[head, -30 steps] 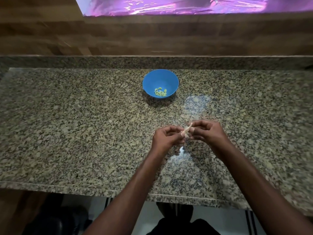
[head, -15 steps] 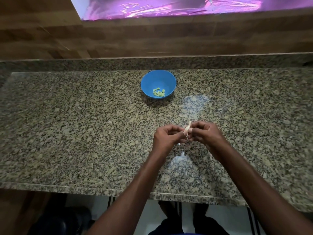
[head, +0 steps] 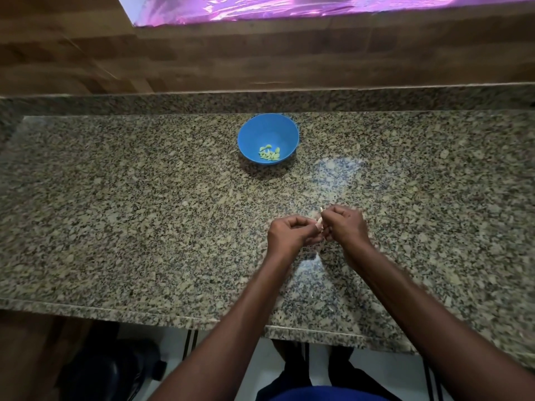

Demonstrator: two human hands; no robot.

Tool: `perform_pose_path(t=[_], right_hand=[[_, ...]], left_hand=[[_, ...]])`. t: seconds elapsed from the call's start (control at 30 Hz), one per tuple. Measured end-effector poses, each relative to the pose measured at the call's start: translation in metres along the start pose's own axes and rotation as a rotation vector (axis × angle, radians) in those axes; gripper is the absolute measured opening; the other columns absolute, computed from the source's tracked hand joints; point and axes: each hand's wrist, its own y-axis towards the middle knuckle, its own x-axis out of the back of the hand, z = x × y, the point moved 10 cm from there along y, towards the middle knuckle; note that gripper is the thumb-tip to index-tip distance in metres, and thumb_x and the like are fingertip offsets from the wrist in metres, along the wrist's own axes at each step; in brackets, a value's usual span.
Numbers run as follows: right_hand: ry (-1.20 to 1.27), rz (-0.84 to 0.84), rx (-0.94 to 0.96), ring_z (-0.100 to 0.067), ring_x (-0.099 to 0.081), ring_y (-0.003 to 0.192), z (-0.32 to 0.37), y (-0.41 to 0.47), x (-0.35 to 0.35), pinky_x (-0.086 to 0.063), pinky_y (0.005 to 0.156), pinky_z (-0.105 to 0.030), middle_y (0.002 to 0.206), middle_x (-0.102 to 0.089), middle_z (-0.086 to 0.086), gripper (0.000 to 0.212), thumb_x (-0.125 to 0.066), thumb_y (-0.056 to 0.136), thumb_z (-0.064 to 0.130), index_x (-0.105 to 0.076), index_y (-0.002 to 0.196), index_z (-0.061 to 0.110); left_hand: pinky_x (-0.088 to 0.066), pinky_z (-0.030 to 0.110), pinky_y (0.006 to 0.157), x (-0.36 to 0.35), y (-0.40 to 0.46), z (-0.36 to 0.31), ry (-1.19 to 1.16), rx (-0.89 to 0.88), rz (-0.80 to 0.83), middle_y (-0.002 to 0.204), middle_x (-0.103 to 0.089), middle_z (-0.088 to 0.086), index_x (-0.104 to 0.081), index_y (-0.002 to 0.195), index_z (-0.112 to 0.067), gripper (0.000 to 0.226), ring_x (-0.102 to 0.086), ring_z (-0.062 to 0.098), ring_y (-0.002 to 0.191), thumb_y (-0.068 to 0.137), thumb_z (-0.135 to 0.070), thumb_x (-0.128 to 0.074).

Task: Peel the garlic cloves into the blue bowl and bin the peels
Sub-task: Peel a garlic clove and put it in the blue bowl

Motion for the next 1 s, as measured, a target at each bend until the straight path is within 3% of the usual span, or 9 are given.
perform_pose_path(t=[0.17,0.3,0.37,0.47,0.67,1.0], right_hand=[[0.055,-0.077,-0.142,-0.016,-0.052,0.055,-0.026,0.011,0.0,-0.045,0.048,-0.028,0.065,-0.057,-0.005,0.017,-0.061,0.09,0.006,-0.06,0.073,0.007],[0.131,0.062,-0.212,-0.02,-0.06,0.056,-0.035,0.016,-0.007,-0.05,0.05,-0.028,0.073,-0.066,-0.015,0.008,-0.062,0.091,0.0,-0.067,0.086,-0.003],[0.121,0.138,-0.181,-0.023,-0.067,0.064,-0.03,0.016,-0.005,-0.058,0.058,-0.029,0.082,-0.072,-0.021,0.007,-0.067,0.092,0.0,-0.069,0.096,-0.006],[0.066,0.149,-0.116,-0.023,-0.069,0.066,-0.024,0.016,0.005,-0.059,0.06,-0.028,0.086,-0.073,-0.023,0.011,-0.072,0.091,0.002,-0.07,0.098,-0.006],[0.1,0.223,-0.069,-0.033,-0.072,0.079,-0.014,0.012,0.001,-0.063,0.068,-0.03,0.095,-0.075,-0.026,0.014,-0.073,0.089,0.001,-0.07,0.1,-0.008],[0.041,0.233,0.03,-0.029,-0.072,0.073,-0.002,0.009,0.007,-0.063,0.069,-0.033,0.089,-0.074,-0.023,0.015,-0.073,0.089,0.0,-0.068,0.099,-0.011]], left_hand=[[-0.063,0.029,0.074,0.0,0.004,0.008,-0.003,0.024,-0.058,0.094,-0.077,0.018,-0.073,0.1,0.004,0.012,-0.078,0.025,0.081,0.088,0.001,-0.075],[-0.062,0.025,0.065,0.007,0.007,0.009,-0.016,0.043,-0.092,0.09,-0.077,0.018,-0.073,0.099,0.003,0.013,-0.076,0.021,0.073,0.087,0.002,-0.076],[-0.063,0.029,0.066,0.012,0.009,0.008,-0.018,0.035,-0.102,0.089,-0.078,0.014,-0.074,0.1,-0.001,0.016,-0.075,0.02,0.074,0.085,0.002,-0.078],[-0.062,0.043,0.08,0.013,0.012,0.006,0.006,0.023,-0.088,0.091,-0.078,0.012,-0.077,0.094,-0.007,0.014,-0.073,0.023,0.081,0.083,0.001,-0.08],[-0.064,0.031,0.073,0.011,0.017,0.008,0.05,0.018,-0.074,0.095,-0.077,0.015,-0.075,0.097,0.0,0.017,-0.074,0.022,0.081,0.082,-0.001,-0.082],[-0.061,0.023,0.065,0.002,0.013,0.009,-0.013,0.049,-0.01,0.086,-0.076,0.014,-0.072,0.1,0.005,0.012,-0.074,0.017,0.069,0.089,0.008,-0.07]])
